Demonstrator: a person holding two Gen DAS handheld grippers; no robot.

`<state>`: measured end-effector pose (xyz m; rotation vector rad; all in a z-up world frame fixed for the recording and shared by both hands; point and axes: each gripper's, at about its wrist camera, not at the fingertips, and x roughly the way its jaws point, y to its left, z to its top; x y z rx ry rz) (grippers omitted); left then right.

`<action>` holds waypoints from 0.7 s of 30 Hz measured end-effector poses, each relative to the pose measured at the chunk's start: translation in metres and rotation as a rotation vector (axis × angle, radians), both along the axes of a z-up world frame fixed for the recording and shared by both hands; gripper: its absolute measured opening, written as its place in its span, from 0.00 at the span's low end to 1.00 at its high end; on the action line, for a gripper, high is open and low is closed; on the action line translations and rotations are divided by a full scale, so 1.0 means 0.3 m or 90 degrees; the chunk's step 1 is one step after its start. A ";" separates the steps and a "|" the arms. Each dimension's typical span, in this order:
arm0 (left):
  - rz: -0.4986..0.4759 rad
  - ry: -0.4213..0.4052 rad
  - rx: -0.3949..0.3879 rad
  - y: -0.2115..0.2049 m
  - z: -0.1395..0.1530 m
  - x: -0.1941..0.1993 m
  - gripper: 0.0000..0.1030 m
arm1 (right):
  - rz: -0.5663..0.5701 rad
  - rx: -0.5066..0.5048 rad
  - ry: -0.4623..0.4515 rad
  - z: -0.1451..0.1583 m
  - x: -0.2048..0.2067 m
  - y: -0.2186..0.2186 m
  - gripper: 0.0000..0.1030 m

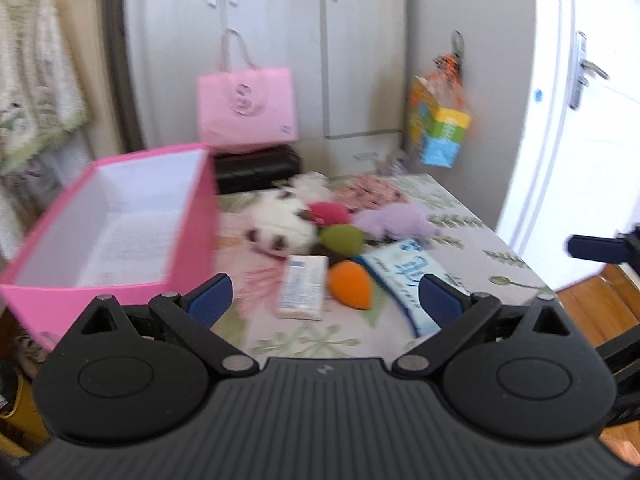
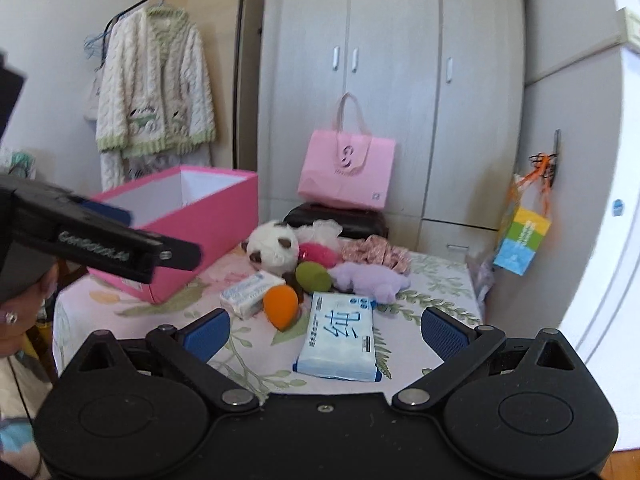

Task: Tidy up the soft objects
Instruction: 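Move the left tool to the blue wet-wipes pack and grasp it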

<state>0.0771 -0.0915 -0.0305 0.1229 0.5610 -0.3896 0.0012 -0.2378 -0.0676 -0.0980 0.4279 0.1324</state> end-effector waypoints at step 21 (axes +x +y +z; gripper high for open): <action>-0.090 0.217 -0.094 -0.260 -0.315 0.275 0.64 | 0.089 0.067 0.088 -0.322 0.315 -0.092 0.97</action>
